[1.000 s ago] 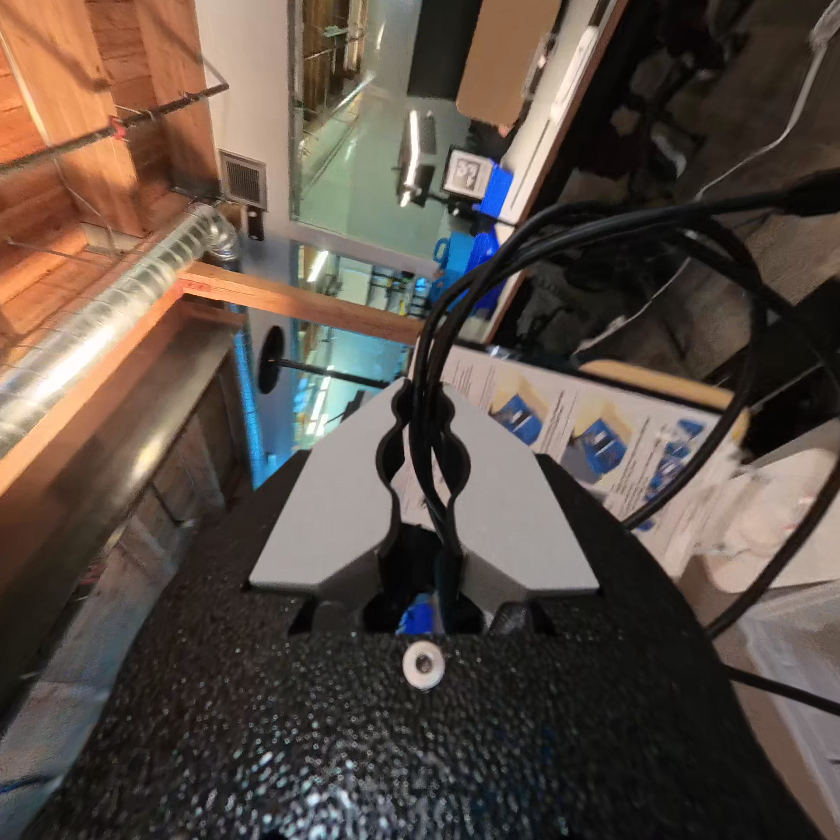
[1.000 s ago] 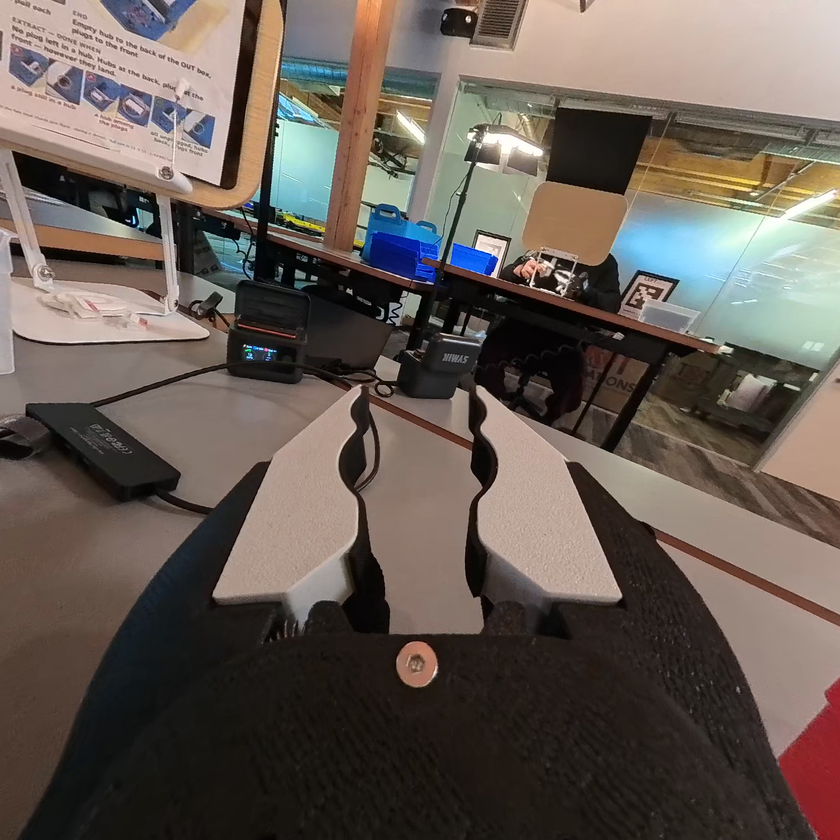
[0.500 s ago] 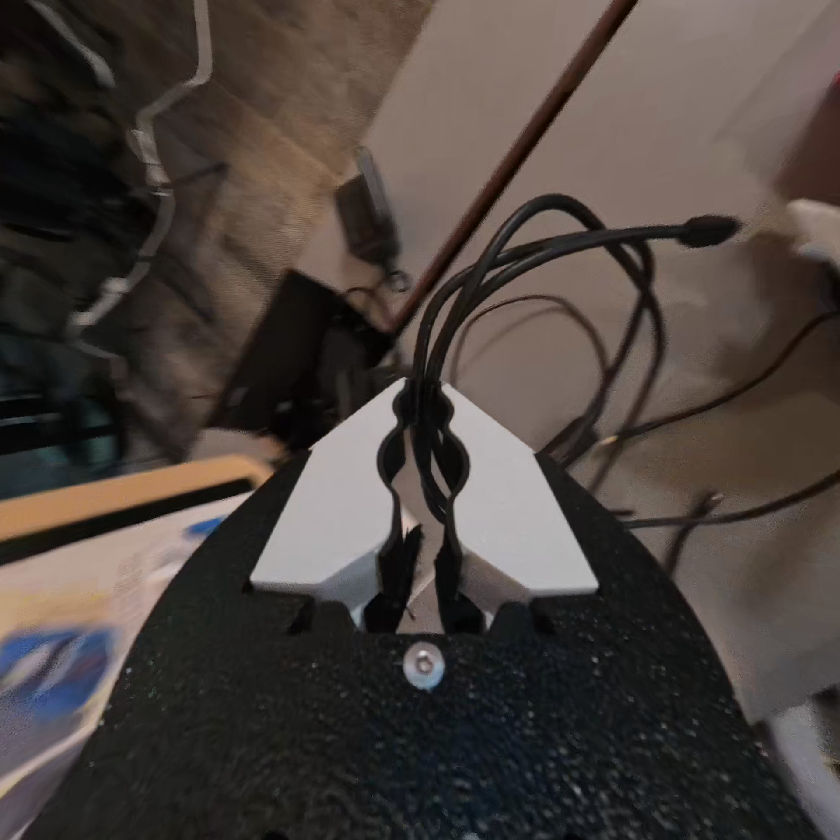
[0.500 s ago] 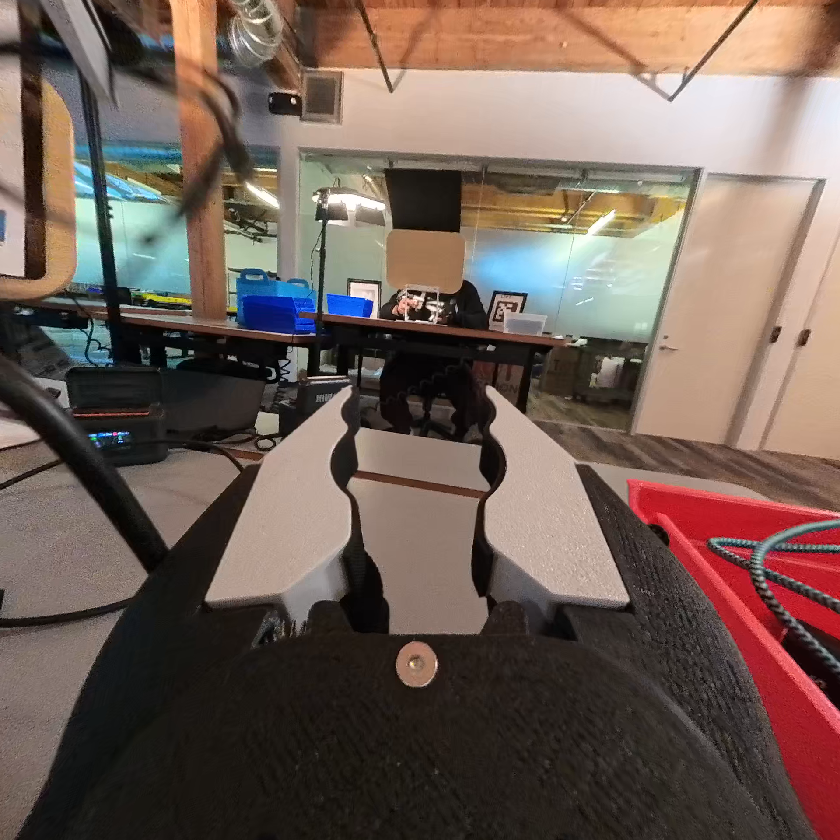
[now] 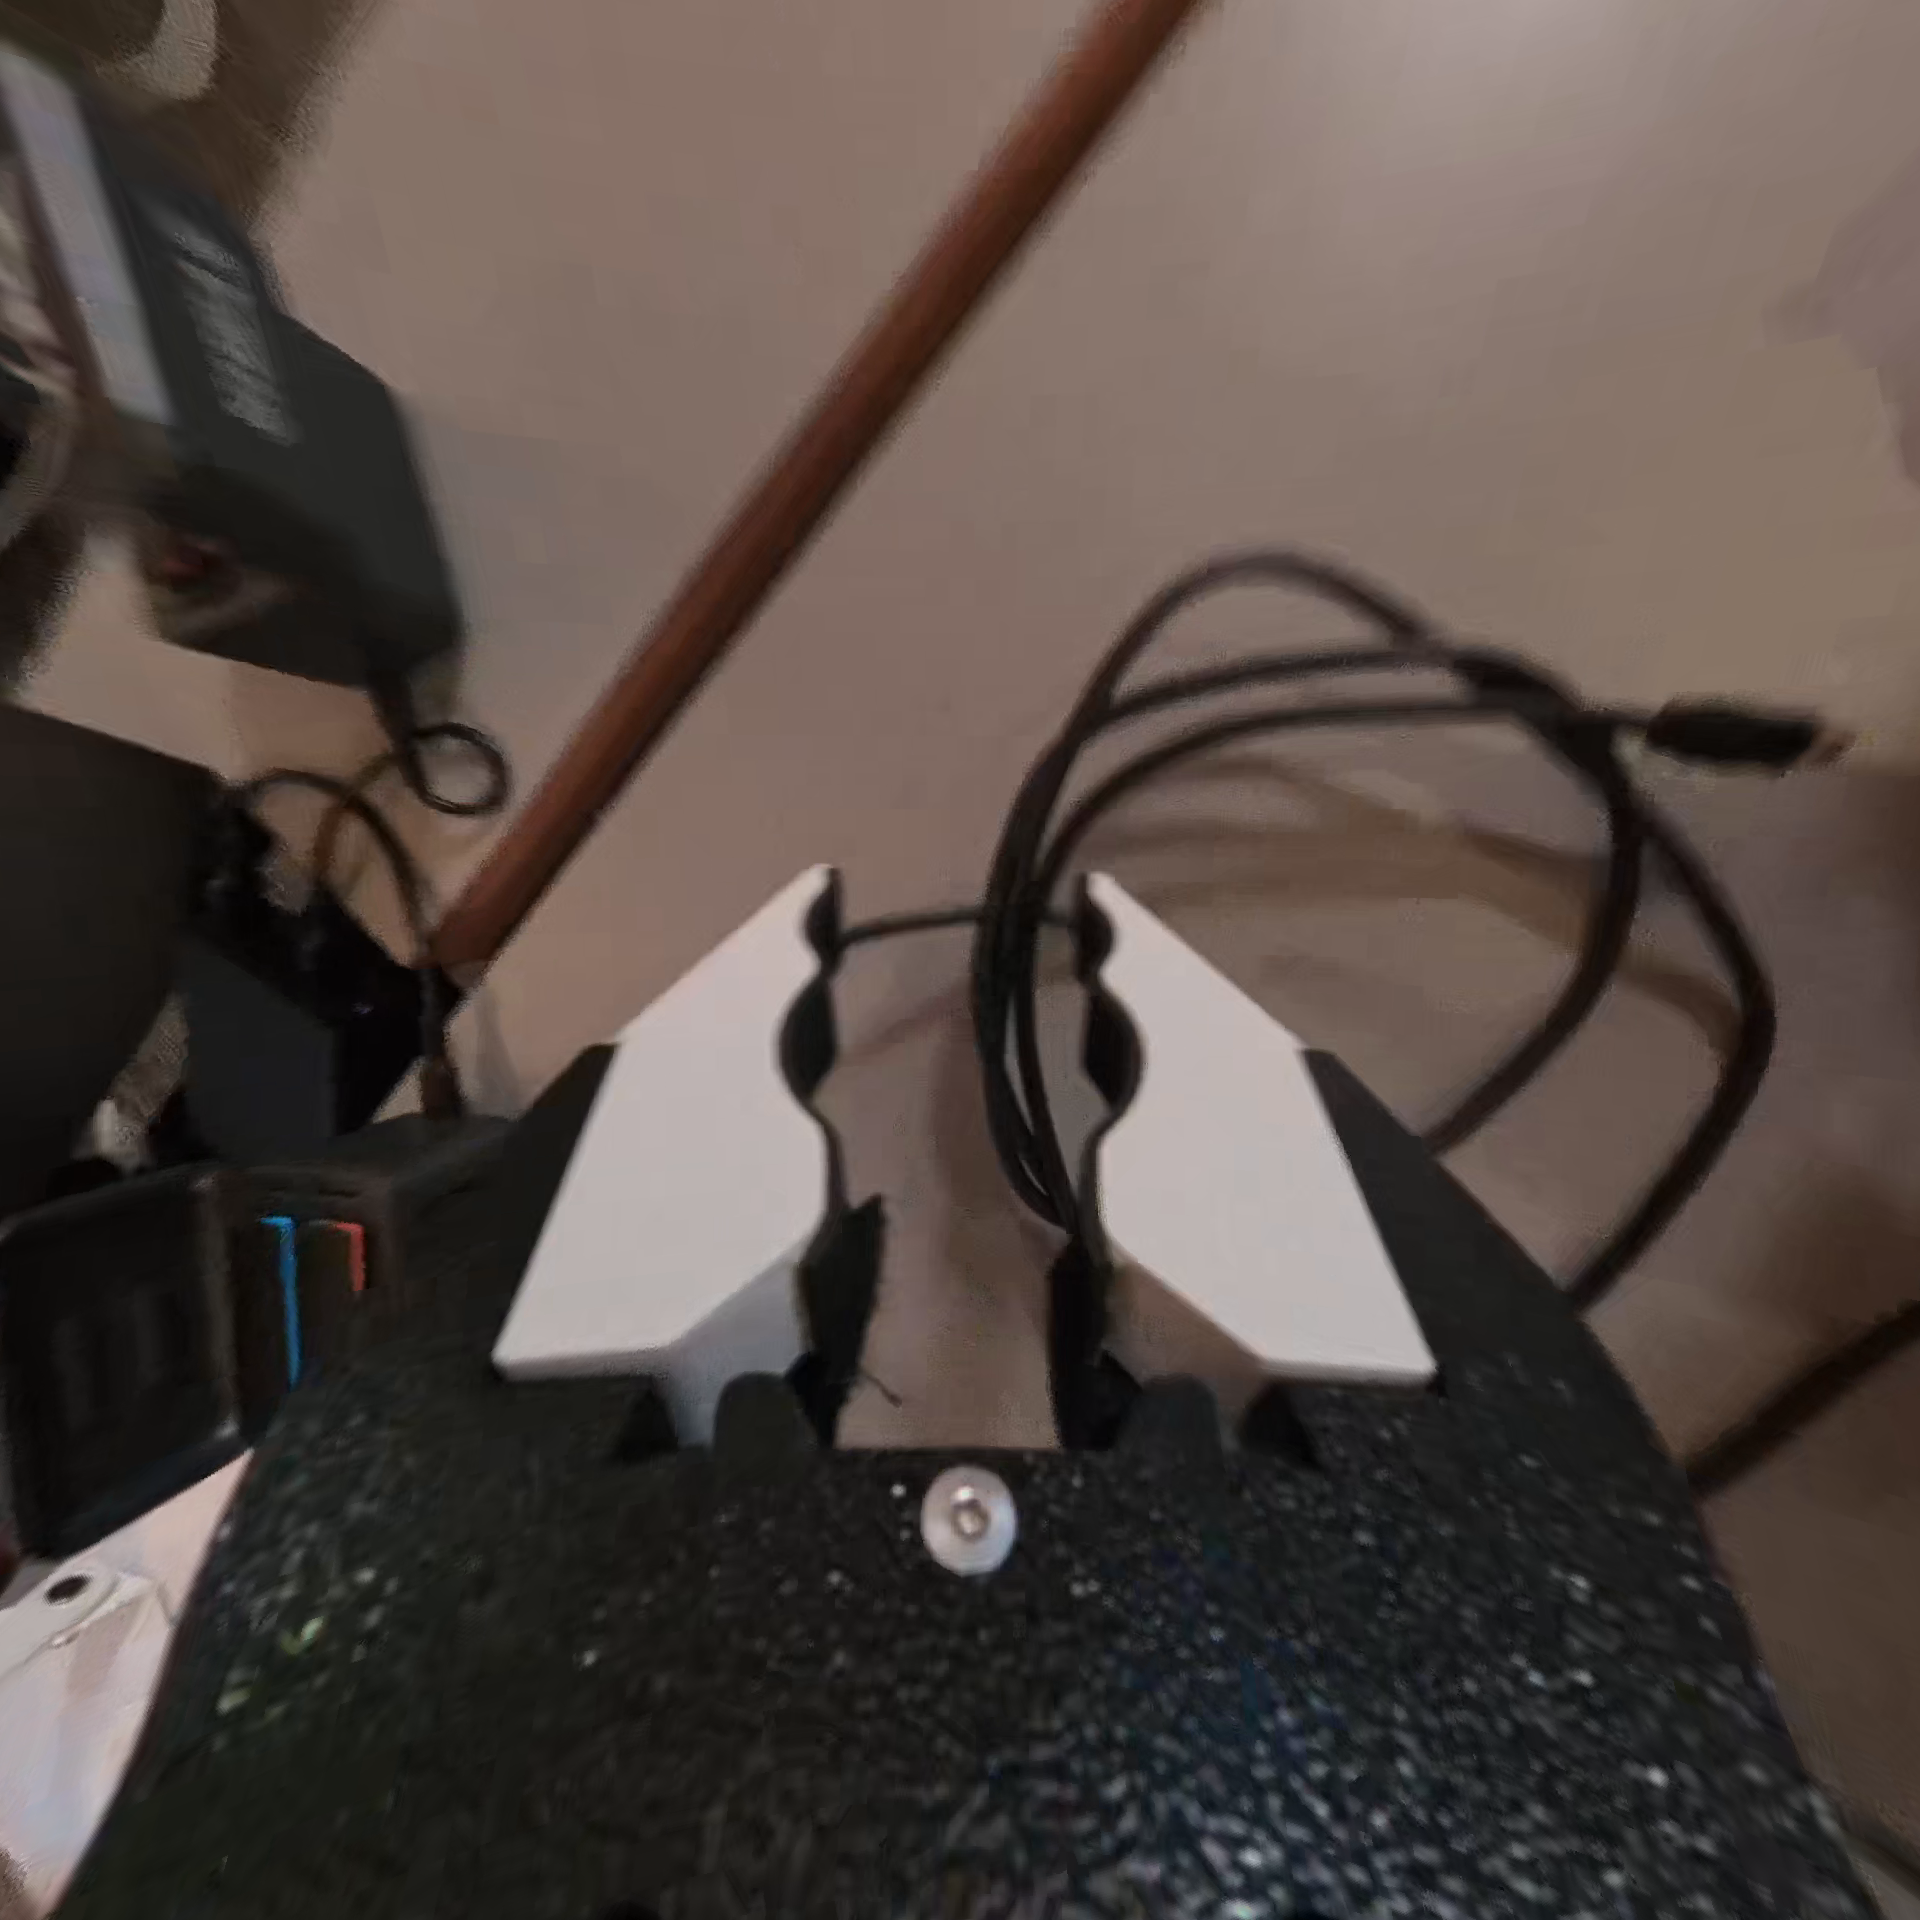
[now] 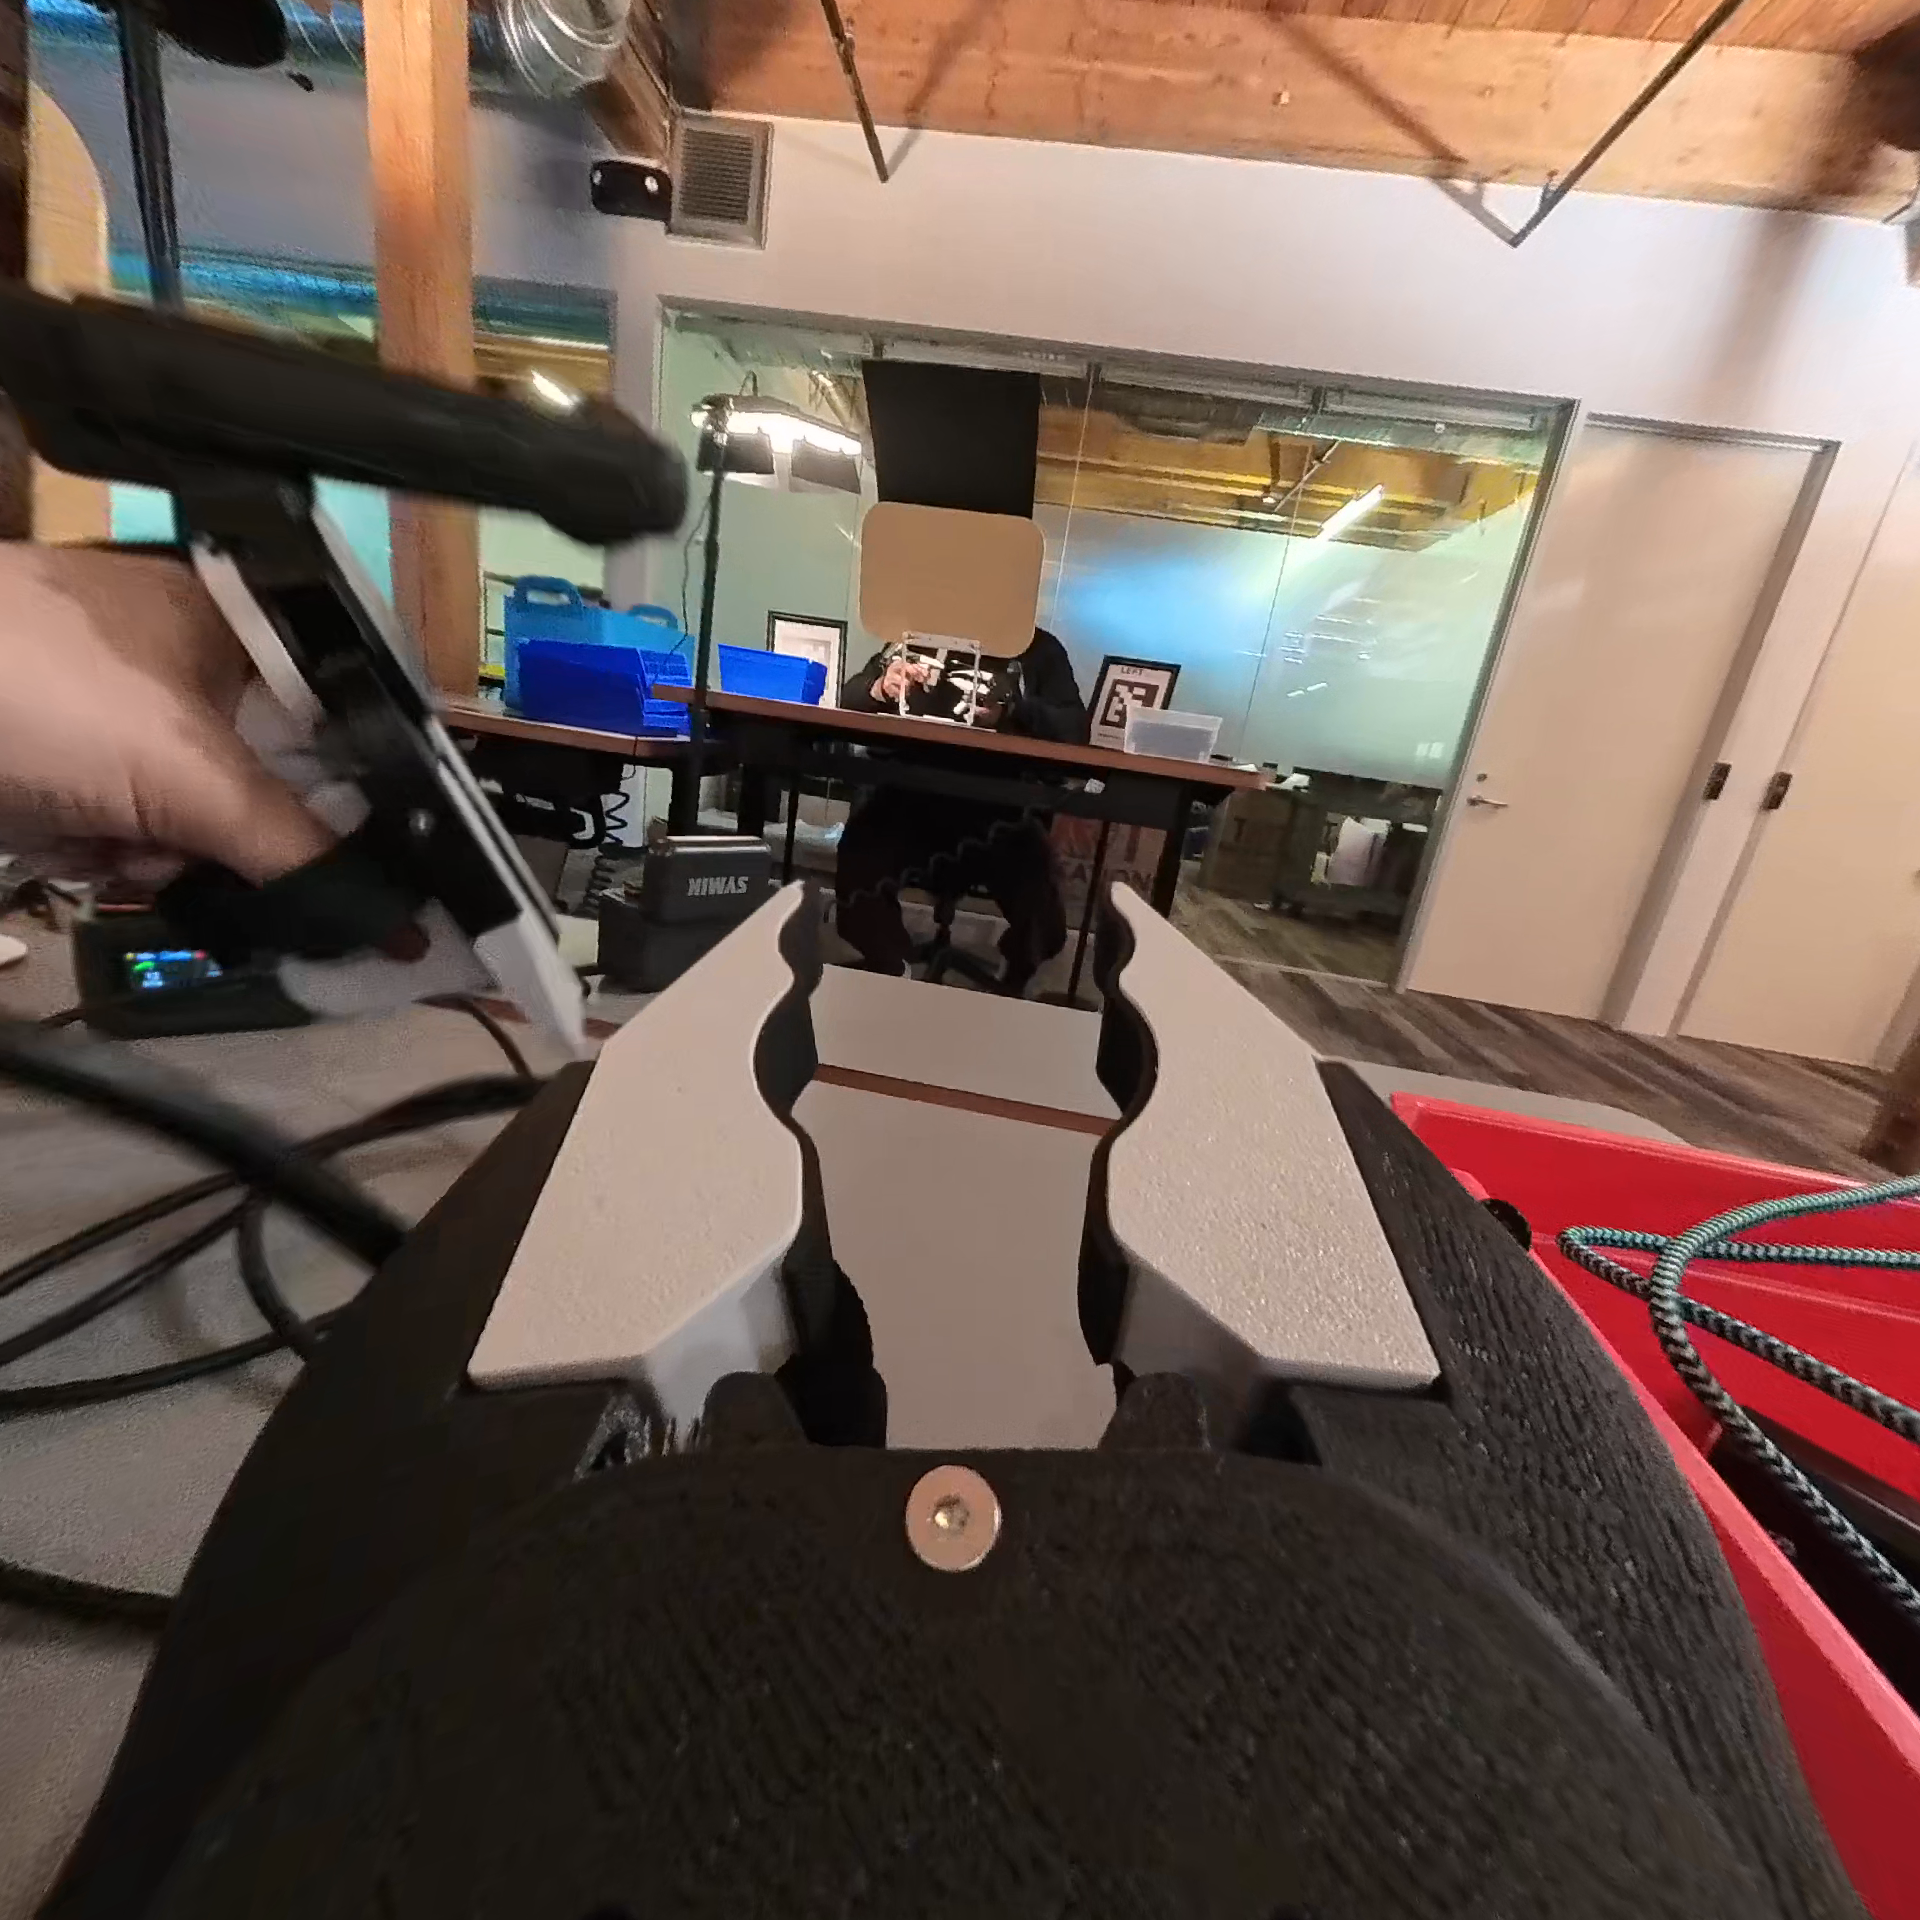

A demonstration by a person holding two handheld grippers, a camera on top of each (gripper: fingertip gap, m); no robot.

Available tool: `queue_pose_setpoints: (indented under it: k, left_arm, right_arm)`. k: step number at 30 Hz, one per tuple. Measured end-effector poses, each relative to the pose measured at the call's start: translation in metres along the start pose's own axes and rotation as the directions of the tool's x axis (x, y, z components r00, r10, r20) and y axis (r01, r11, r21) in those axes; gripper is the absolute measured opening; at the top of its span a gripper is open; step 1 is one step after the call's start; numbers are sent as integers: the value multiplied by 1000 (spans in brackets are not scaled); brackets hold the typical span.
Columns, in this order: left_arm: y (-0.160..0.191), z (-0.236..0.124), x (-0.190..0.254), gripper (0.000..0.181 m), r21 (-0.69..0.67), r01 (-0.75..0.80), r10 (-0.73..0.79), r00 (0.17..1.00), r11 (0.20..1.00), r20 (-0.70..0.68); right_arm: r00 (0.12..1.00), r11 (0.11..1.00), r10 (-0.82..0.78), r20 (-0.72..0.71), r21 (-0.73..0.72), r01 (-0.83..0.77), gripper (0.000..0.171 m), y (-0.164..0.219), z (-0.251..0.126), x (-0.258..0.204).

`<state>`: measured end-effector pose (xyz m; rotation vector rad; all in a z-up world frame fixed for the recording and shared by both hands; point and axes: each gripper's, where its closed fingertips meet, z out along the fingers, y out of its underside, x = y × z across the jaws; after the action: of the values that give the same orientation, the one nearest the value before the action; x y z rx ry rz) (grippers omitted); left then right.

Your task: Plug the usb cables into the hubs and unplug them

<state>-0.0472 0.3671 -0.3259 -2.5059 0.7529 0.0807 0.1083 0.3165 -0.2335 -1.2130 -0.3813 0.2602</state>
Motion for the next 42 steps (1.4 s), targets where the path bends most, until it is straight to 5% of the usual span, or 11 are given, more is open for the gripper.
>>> queue_pose_setpoints:
  k: [1,3,7,11,16,24,28,31,34,38,42]
  left_arm:
    - [-13,-13,-7,61,104,49,-54,998,993,40]
    - [-31,-55,-9,81,342,187,-204,979,921,15]
    - [-7,-154,45,77,713,388,-292,920,584,-261]
    - [68,-163,102,76,817,-21,-96,991,576,93]
    - [123,-187,148,85,820,-405,80,909,404,409]
    - [158,-166,119,77,789,-262,55,959,556,279]
    - [162,-173,89,72,851,-5,-144,985,526,95]
    - [167,-175,74,70,861,71,-214,976,503,45]
    - [171,-177,64,68,867,88,-246,968,490,41]
    - [176,-173,53,65,855,64,-260,962,515,85]
    - [184,-173,35,66,847,77,-315,943,525,109]
  right_arm:
    - [1000,1000,0,3,-5,0,51,1,0,0]
    - [1000,1000,1,3,2,-1,51,-1,0,0]
    - [1000,1000,-3,18,-3,3,51,0,1,-4]
    - [1000,1000,-15,28,-1,15,49,-3,-2,-7]
    - [996,996,-81,-27,34,82,44,-18,-19,-3]
    - [933,917,-326,-154,190,352,51,-111,-97,-3]
    - [920,922,-355,169,228,314,41,-135,-113,-88]
    - [745,944,-283,605,39,327,52,-97,-98,-184]
    - [521,872,-191,832,-100,480,48,-45,-78,-242]
    - [284,681,57,957,-245,690,47,19,-56,-271]
    - [223,455,297,929,-343,822,55,65,-44,-269]
